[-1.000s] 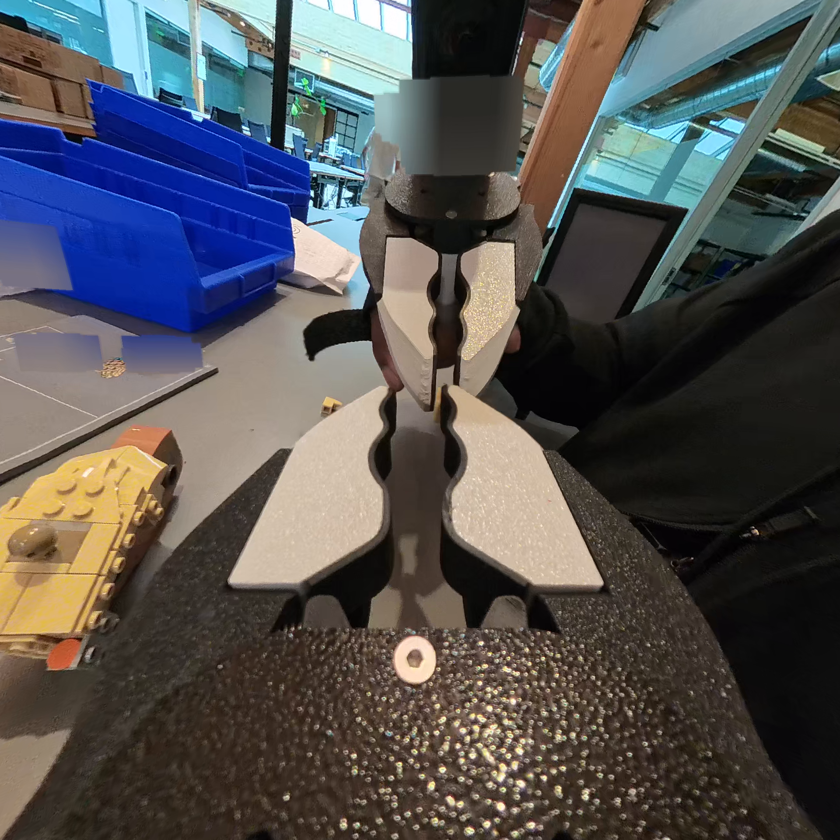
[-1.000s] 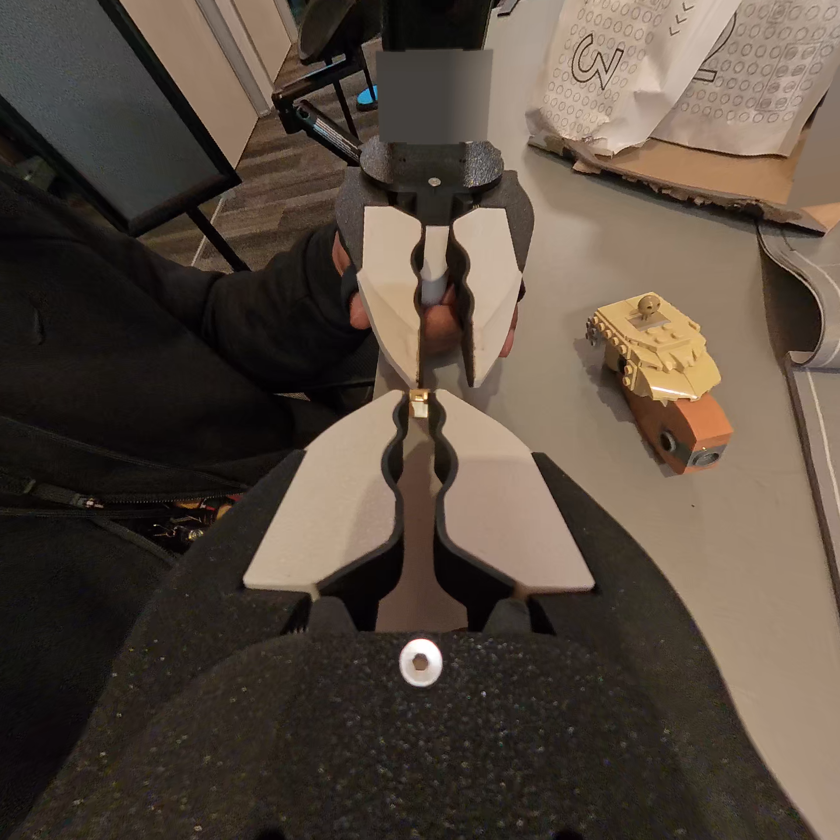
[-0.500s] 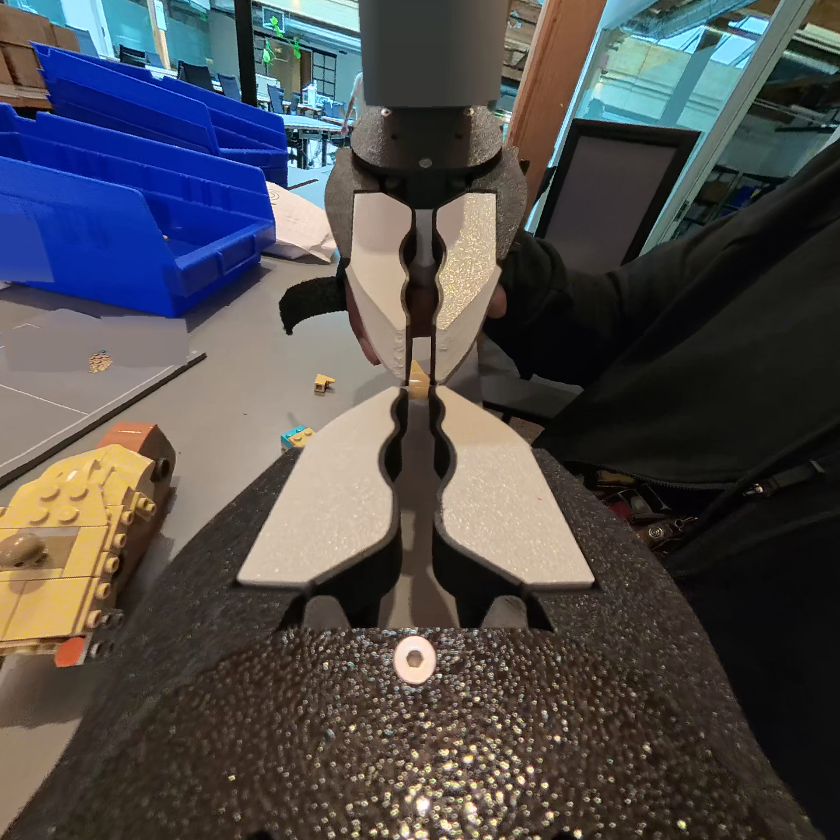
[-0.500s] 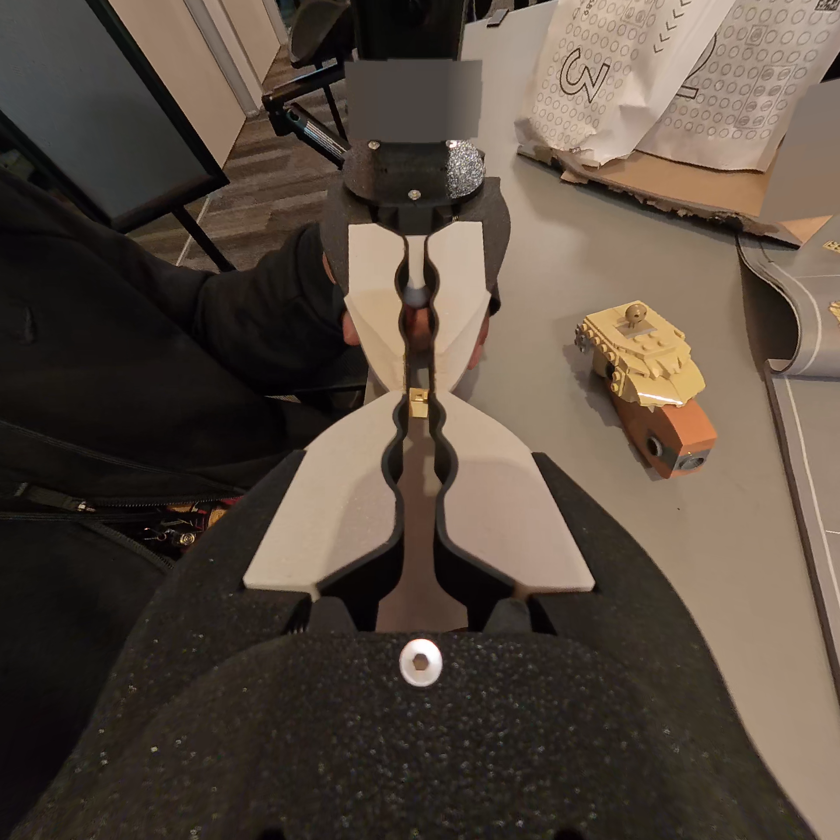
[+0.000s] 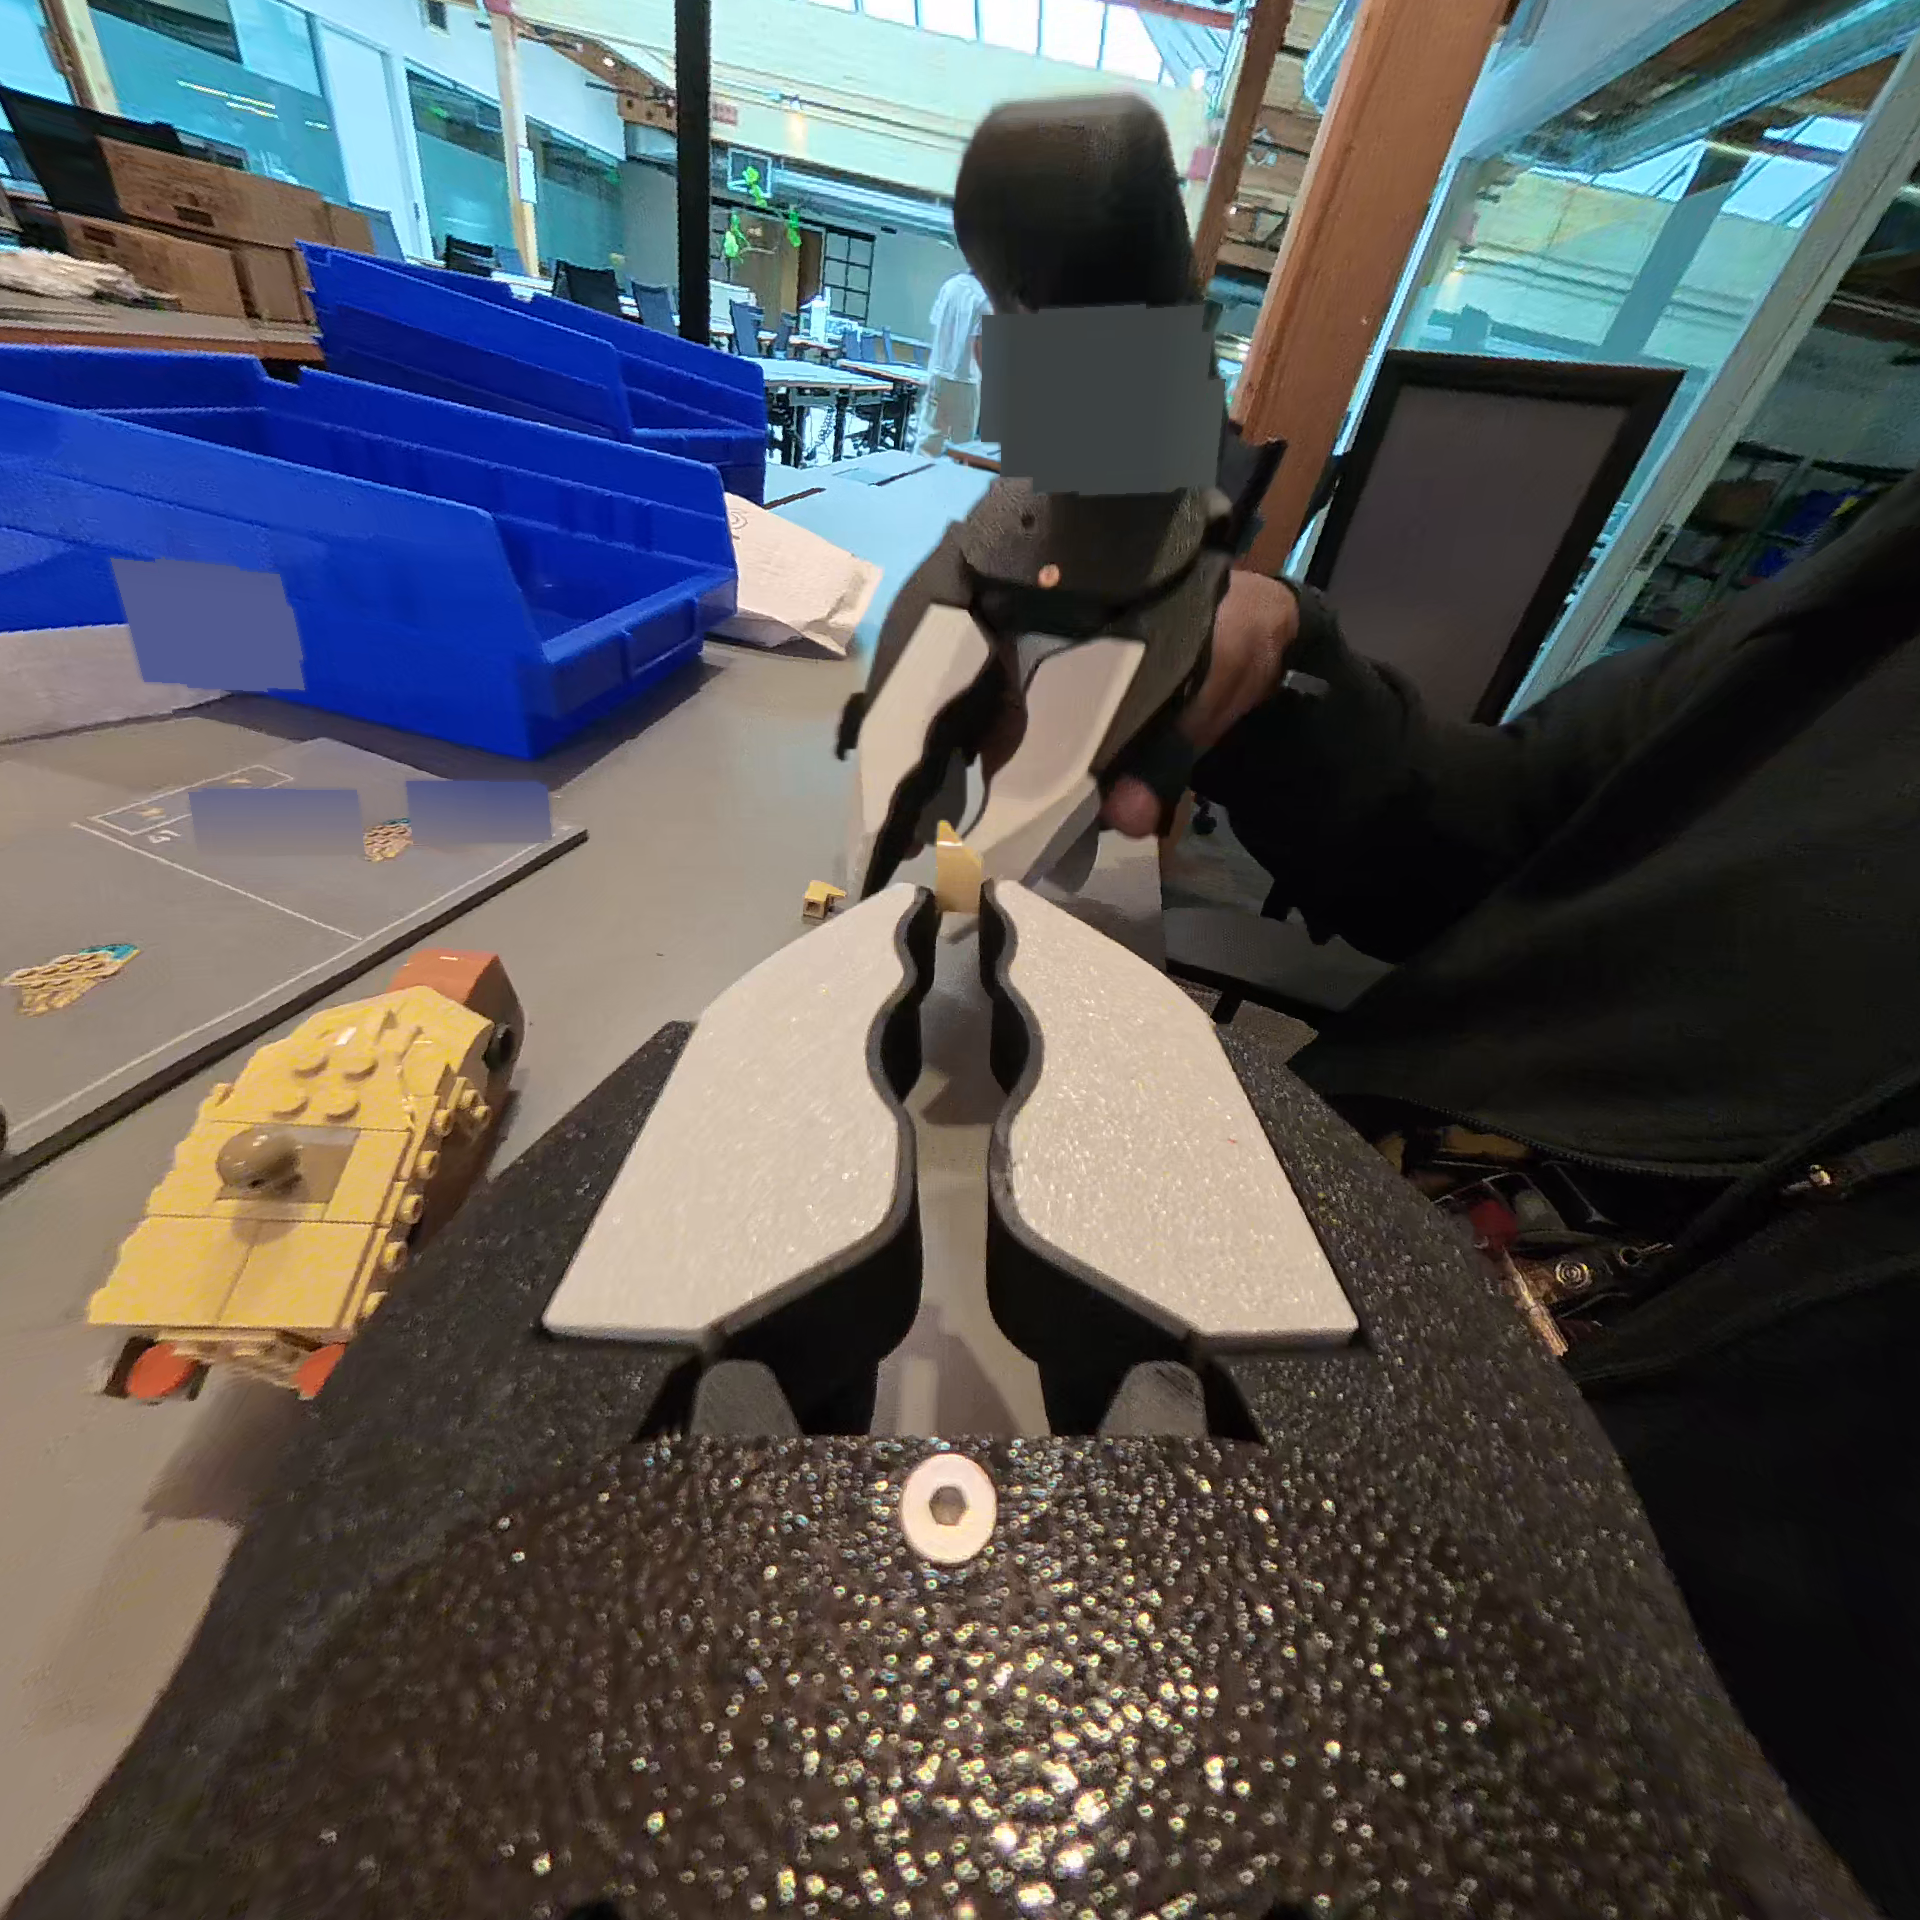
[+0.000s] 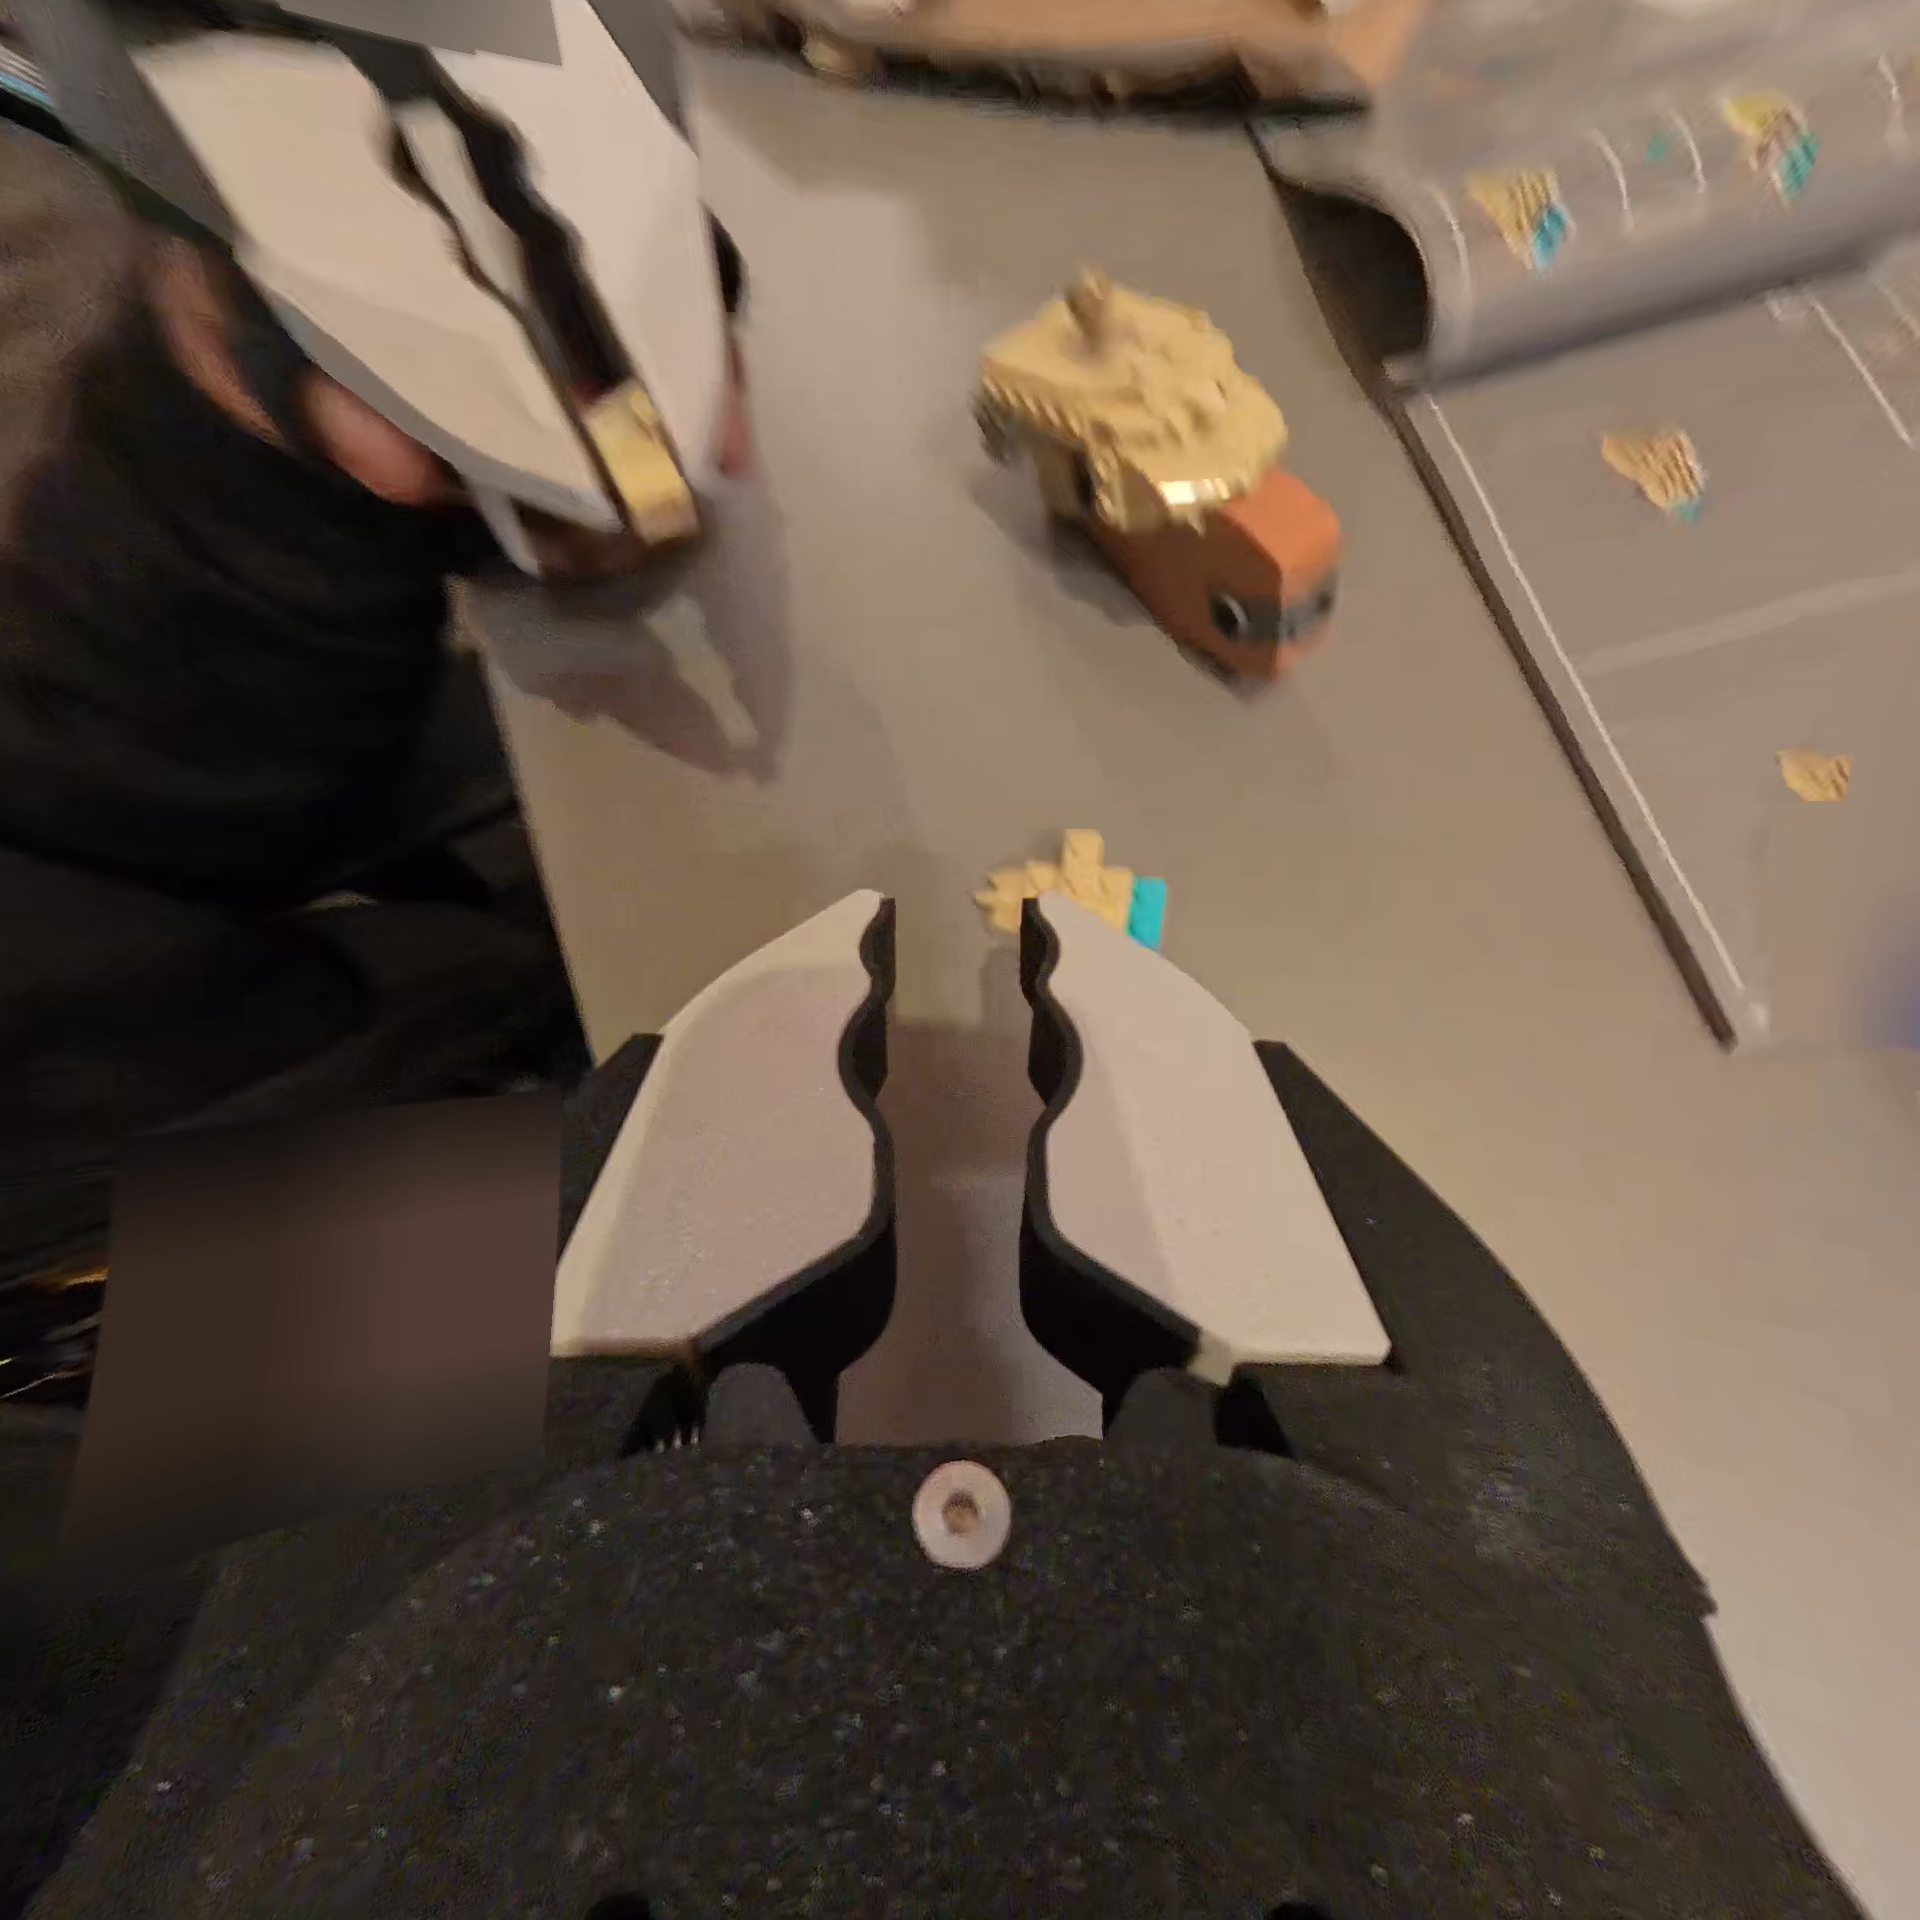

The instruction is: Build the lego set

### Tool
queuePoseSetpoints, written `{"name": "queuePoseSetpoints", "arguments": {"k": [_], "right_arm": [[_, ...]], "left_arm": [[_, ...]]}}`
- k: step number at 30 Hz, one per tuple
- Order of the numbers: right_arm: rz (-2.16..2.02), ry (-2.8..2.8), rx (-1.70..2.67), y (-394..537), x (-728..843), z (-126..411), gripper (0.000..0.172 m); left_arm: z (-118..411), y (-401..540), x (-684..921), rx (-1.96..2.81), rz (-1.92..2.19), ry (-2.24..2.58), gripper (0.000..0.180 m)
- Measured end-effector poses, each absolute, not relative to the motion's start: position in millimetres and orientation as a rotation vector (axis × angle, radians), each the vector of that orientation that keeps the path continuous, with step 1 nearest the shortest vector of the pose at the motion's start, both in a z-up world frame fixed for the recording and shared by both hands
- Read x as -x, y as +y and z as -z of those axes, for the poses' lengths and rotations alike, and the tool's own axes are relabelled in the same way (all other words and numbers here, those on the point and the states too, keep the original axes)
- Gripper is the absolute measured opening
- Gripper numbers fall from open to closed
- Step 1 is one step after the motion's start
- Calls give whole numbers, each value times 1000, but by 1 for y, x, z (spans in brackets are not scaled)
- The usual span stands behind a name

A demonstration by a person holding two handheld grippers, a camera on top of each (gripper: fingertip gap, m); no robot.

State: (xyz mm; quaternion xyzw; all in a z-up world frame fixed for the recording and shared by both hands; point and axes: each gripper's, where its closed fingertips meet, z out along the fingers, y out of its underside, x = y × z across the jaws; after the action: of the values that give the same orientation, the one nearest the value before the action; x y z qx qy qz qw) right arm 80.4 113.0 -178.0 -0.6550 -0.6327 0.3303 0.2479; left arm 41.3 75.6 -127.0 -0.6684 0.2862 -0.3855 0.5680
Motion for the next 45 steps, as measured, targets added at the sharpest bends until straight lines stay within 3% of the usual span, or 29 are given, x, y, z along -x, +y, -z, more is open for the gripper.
{"name": "queuePoseSetpoints", "arguments": {"k": [9, 16, 30, 45], "right_arm": [[-578, -1694, 1900, 132, -82, 223, 24], [-609, -1684, 1893, 139, -73, 229, 8], [-1598, -1646, 1380, 98, -76, 147, 8], [-1688, -1713, 1492, 100, -78, 158, 8]], "left_arm": [[129, 78, -42, 1590, 888, 669, 8], [128, 77, -40, 1581, 908, 660, 8], [126, 81, -47, 1598, 1056, 618, 7], [141, 93, -60, 1708, 1050, 678, 8]]}}
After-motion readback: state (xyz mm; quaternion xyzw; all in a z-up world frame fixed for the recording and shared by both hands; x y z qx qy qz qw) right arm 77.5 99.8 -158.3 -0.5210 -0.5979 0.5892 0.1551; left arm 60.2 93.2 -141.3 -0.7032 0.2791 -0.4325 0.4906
